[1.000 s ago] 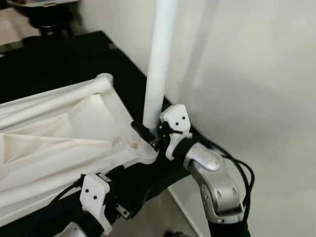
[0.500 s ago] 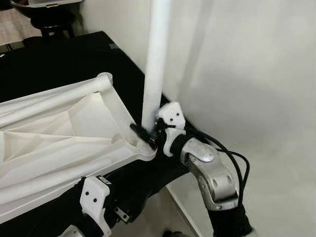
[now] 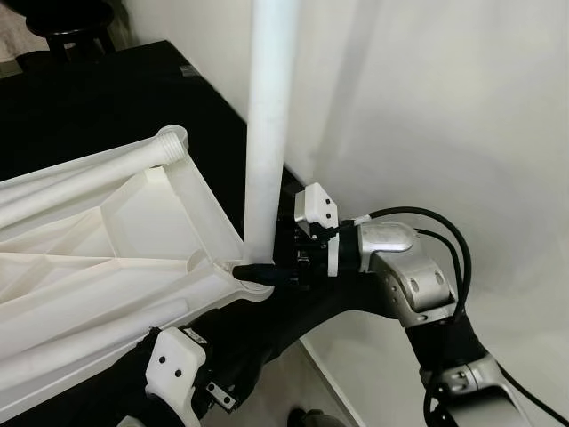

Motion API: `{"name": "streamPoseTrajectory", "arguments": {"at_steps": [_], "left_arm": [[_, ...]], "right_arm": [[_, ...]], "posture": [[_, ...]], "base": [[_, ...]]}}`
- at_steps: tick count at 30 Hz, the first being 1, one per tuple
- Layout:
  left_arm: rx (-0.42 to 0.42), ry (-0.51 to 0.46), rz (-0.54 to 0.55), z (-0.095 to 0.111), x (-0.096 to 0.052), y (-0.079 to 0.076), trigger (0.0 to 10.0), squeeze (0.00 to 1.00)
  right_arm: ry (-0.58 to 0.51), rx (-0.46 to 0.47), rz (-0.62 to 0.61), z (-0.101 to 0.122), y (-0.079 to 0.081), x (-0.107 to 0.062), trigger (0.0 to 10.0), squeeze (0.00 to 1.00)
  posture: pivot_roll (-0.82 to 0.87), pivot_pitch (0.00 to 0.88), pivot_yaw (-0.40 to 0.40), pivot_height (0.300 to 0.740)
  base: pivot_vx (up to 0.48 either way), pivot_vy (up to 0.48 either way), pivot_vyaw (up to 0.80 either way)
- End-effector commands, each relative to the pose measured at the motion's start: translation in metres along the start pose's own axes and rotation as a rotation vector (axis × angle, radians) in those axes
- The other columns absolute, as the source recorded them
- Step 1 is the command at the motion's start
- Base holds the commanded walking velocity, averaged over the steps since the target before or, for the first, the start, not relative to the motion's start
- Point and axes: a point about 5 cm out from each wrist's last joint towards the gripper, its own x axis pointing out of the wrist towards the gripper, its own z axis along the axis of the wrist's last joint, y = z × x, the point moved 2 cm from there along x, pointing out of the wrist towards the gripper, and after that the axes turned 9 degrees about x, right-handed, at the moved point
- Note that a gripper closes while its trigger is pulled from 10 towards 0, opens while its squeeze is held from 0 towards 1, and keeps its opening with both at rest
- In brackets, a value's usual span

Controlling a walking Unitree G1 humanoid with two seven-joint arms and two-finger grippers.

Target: Building children table

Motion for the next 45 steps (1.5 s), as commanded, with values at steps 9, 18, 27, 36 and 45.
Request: {"name": "streamPoseTrajectory", "arguments": {"at_steps": [9, 18, 27, 36, 45], "left_arm": [[-0.015, 0.001, -0.014, -0.003, -0.005, -0.007, 10.0, 0.0], [-0.027, -0.021, -0.037, -0.003, -0.001, -0.007, 10.0, 0.0], [-0.03, -0.035, 0.002, -0.001, -0.002, -0.001, 10.0, 0.0], [-0.039, -0.043, -0.034, -0.004, 0.003, 0.002, 10.0, 0.0], [-0.05, -0.045, -0.025, -0.005, 0.004, 0.001, 10.0, 0.0]], "right_arm": [[-0.007, 0.045, 0.113, -0.007, -0.004, 0.007, 0.0, 0.0], [0.0, 0.053, 0.126, -0.013, -0.007, -0.004, 0.0, 0.0], [0.022, 0.187, -0.801, -0.058, -0.005, -0.016, 0.0, 0.0], [0.028, 0.228, -0.84, -0.063, 0.011, -0.005, 0.0, 0.0], [-0.181, 0.221, -0.302, -0.017, 0.028, 0.025, 10.0, 1.0]], "posture": [[-0.15, 0.171, -0.096, 0.74], [-0.16, 0.175, -0.094, 0.74], [-0.18, 0.199, -0.106, 0.74], [-0.19, 0.18, -0.096, 0.74], [-0.18, 0.161, -0.106, 0.74]], "base": [[0.0, 0.0, 0.0], [0.0, 0.0, 0.0], [0.0, 0.0, 0.0], [0.0, 0.0, 0.0], [0.0, 0.0, 0.0]]}}
